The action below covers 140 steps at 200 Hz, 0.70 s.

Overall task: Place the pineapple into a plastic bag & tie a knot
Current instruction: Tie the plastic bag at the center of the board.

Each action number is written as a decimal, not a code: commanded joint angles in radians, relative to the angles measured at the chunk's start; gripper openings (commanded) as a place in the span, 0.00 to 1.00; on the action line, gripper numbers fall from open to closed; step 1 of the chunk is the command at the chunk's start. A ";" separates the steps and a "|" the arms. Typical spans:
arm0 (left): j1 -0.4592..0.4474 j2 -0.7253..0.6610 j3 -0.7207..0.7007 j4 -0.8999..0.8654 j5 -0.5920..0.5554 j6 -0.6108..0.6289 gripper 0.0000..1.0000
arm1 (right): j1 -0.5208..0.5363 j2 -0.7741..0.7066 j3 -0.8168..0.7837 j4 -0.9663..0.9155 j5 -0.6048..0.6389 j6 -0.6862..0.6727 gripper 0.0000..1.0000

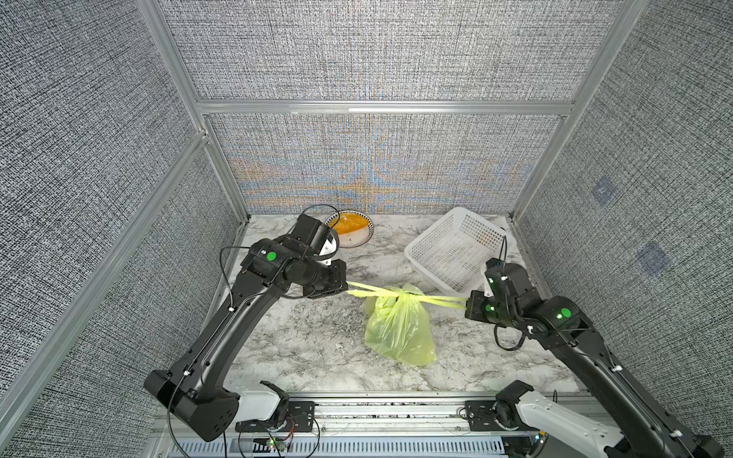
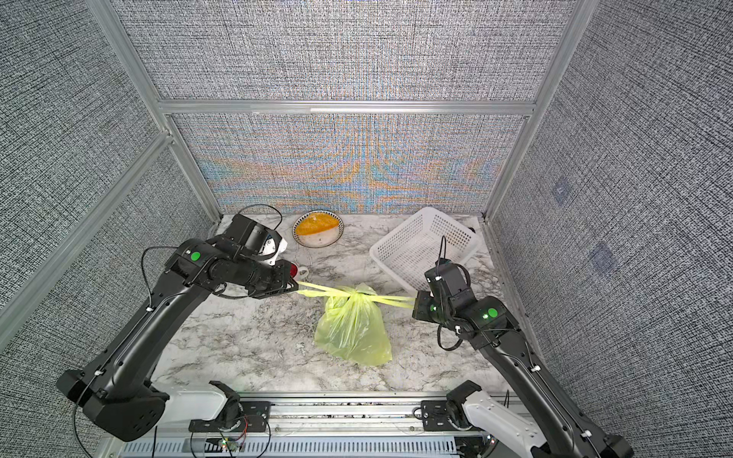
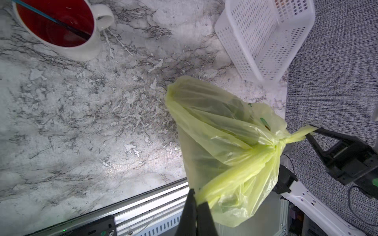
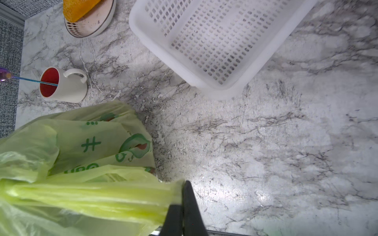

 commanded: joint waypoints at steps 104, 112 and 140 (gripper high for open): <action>0.041 0.053 -0.009 0.372 -0.425 0.138 0.00 | -0.036 0.143 0.144 0.248 0.047 -0.210 0.00; 0.042 0.066 -0.028 0.407 -0.432 0.134 0.00 | -0.035 0.158 0.131 0.287 0.023 -0.214 0.00; 0.044 0.063 -0.118 0.536 -0.416 0.170 0.00 | -0.036 0.193 0.085 0.380 -0.037 -0.217 0.00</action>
